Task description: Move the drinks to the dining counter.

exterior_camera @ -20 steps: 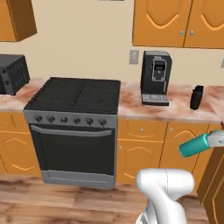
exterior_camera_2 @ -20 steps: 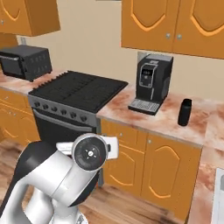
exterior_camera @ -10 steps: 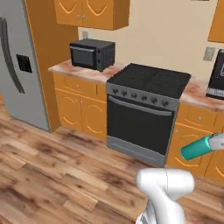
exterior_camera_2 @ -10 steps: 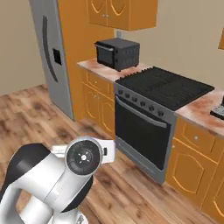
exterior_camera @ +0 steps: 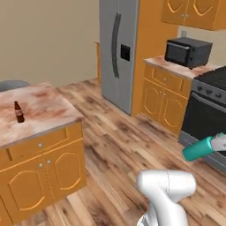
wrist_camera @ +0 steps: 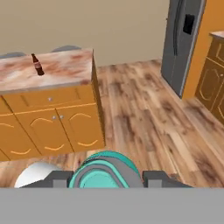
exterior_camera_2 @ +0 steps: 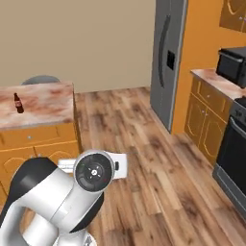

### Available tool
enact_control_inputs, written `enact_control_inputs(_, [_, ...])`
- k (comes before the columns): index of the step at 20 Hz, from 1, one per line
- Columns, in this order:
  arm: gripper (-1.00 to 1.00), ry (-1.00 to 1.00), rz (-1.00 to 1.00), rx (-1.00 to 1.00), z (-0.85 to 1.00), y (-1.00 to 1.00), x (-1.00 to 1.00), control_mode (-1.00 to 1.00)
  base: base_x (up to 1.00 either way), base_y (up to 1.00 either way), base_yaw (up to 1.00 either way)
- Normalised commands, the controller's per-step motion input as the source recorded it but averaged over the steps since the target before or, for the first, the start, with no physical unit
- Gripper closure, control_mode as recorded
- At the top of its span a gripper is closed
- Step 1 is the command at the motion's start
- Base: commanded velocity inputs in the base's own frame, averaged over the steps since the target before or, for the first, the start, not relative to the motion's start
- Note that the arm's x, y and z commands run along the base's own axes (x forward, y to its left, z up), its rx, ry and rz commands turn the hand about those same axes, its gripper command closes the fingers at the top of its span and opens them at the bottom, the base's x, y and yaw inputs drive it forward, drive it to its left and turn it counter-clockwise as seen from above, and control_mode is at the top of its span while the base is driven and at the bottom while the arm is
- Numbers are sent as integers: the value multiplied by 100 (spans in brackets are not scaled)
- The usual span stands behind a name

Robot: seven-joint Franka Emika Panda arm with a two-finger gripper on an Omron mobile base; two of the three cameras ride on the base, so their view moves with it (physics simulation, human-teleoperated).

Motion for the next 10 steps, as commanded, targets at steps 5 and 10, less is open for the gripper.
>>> enact_control_inputs(5, [100,0,0,0,0,0,0,100,-44,80,65])
enact_control_inputs(10, [100,0,0,0,0,0,0,100,-11,94,50])
